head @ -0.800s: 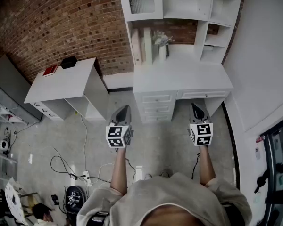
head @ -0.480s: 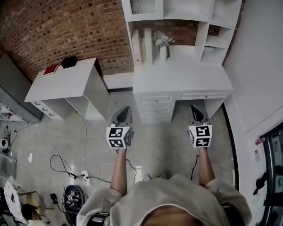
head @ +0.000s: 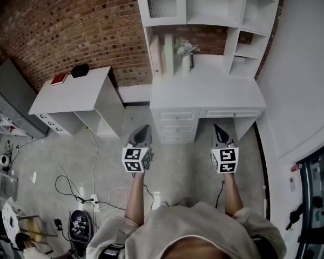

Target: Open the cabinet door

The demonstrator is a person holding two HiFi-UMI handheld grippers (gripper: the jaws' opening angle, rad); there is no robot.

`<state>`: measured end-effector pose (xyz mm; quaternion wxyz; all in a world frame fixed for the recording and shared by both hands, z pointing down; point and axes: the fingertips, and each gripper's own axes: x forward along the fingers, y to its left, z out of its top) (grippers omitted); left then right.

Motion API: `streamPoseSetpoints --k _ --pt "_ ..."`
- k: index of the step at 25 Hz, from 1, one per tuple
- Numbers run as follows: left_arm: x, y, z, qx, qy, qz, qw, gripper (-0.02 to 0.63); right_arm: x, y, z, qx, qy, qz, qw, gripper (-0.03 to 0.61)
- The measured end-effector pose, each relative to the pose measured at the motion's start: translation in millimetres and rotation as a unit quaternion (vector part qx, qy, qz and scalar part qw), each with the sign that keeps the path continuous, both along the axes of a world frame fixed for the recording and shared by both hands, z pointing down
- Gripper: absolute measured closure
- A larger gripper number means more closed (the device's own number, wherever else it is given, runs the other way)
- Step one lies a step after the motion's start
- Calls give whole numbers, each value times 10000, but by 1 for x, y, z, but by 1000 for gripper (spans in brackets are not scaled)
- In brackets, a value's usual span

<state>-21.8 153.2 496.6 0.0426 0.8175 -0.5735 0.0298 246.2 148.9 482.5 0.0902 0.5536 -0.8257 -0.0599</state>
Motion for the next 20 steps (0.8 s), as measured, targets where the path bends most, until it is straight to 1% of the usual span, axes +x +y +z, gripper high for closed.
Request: streamPoseSetpoints --k 5,11,20 --pt "14 0 5 -34 -23 -67 10000 588 8 -3 6 -46 42 -139 9999 565" --pt "29 -12 10 -75 -41 -20 10000 588 18 -14 17 -159 62 -170 9997 565" --pt "27 -63 18 -85 -43 22 10000 588 15 -64 25 -208 111 -137 9996 565"
